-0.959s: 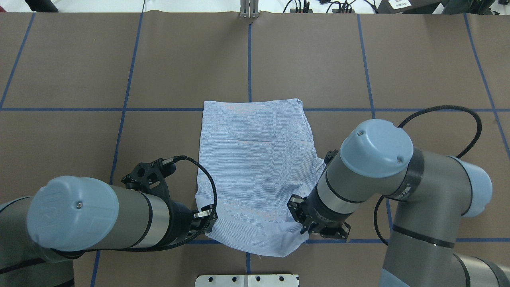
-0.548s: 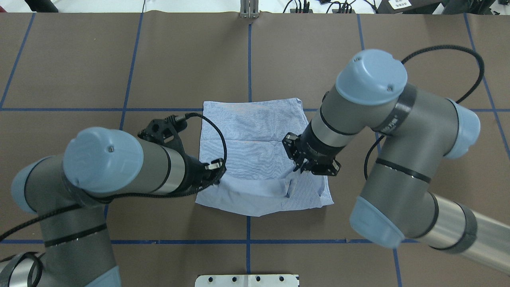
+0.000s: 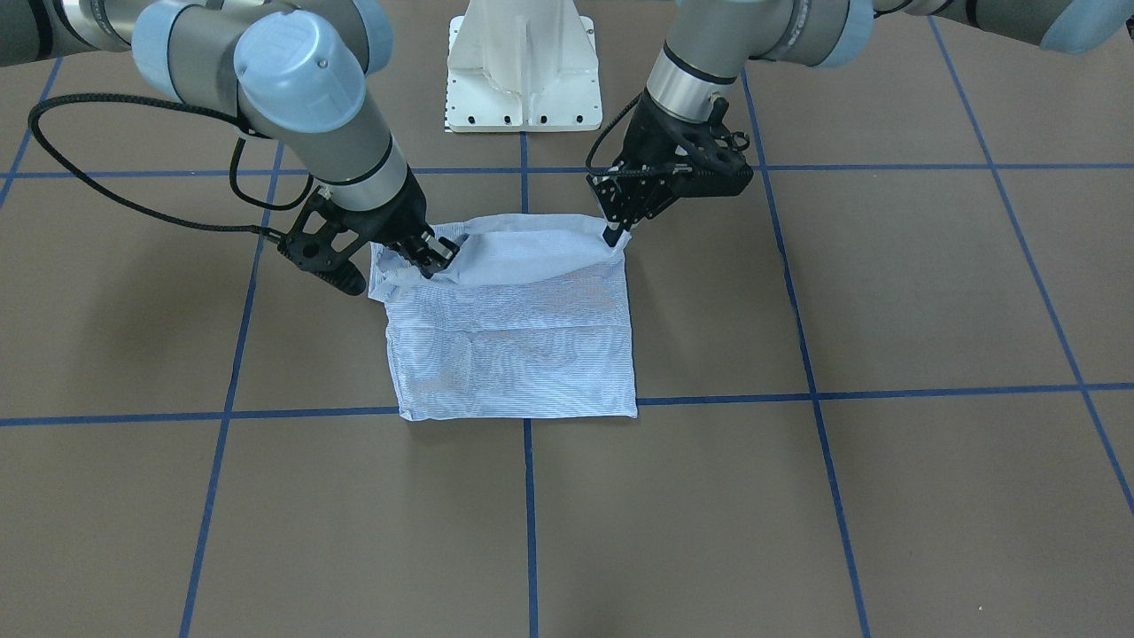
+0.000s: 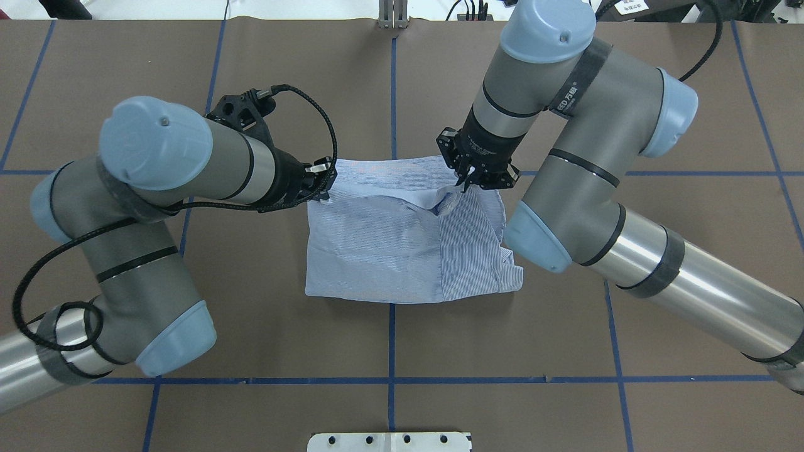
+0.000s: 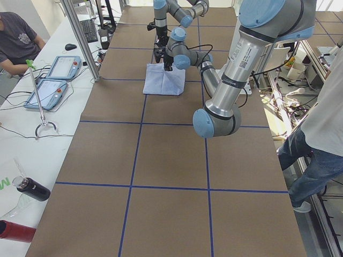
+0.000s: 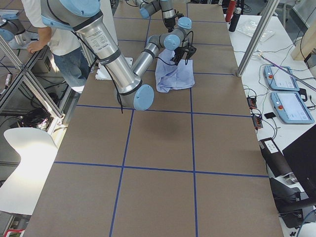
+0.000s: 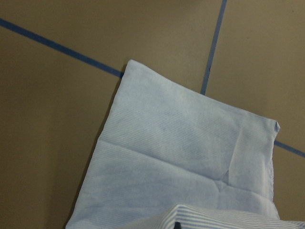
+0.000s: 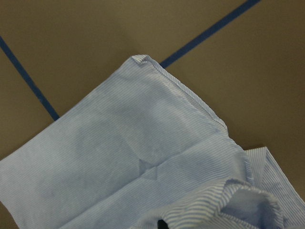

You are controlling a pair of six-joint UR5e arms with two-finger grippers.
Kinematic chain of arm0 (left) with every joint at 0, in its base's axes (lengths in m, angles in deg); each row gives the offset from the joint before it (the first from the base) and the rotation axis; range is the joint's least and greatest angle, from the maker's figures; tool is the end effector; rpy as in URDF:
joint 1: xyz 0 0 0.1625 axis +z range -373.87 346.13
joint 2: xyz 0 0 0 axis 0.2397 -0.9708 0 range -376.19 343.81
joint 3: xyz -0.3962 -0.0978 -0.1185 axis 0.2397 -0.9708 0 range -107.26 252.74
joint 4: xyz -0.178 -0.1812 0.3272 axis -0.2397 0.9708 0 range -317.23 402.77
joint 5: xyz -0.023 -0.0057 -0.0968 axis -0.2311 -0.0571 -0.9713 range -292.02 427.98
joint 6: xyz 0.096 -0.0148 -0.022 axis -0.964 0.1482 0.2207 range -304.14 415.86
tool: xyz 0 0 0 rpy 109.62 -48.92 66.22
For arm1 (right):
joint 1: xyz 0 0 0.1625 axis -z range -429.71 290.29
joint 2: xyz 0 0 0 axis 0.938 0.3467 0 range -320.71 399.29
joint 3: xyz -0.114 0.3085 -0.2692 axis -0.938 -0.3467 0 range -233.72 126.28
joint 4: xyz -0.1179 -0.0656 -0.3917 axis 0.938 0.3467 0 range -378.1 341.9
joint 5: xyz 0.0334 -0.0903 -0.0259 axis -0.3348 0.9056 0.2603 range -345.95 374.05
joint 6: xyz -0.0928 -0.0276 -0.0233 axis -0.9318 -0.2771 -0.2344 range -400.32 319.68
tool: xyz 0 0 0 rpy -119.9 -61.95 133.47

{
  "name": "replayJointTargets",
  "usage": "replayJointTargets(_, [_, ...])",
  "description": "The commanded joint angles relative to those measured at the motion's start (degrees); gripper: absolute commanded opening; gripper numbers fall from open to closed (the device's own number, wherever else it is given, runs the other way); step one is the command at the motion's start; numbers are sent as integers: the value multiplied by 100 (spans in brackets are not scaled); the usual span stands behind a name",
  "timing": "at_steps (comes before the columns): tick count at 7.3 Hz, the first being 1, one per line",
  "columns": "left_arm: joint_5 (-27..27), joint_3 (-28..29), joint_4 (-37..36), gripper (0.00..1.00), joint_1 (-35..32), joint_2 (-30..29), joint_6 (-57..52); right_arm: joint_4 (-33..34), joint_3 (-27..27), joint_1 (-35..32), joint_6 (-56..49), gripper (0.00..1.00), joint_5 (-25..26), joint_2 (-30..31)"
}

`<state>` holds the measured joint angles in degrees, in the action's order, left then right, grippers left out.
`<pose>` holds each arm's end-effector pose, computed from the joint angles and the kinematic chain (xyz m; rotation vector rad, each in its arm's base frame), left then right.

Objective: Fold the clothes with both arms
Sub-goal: 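Lift the near edge with both grippers and fold it over toward the far edge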

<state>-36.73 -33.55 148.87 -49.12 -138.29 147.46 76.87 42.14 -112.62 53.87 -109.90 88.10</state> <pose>0.4409 -0.4438 0.1809 0.1055 1.1463 -0.4270 -0.4426 -0.5175 0.1896 -0.3006 -0.8695 0.5468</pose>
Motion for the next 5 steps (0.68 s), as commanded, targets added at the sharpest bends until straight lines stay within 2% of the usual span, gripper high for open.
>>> replayJointTargets(1, [-50, 1158, 1014, 0, -96, -366, -10, -688, -942, -130, -50, 0, 2, -343])
replayJointTargets(3, [-50, 1268, 1150, 0, -175, -367, -19, -961, -1550, -156, -199, 0, 11, -573])
replayJointTargets(5, [-50, 1425, 1159, 0, -228, -367, -28, -1095, -1824, -183, -191, 0, 11, -609])
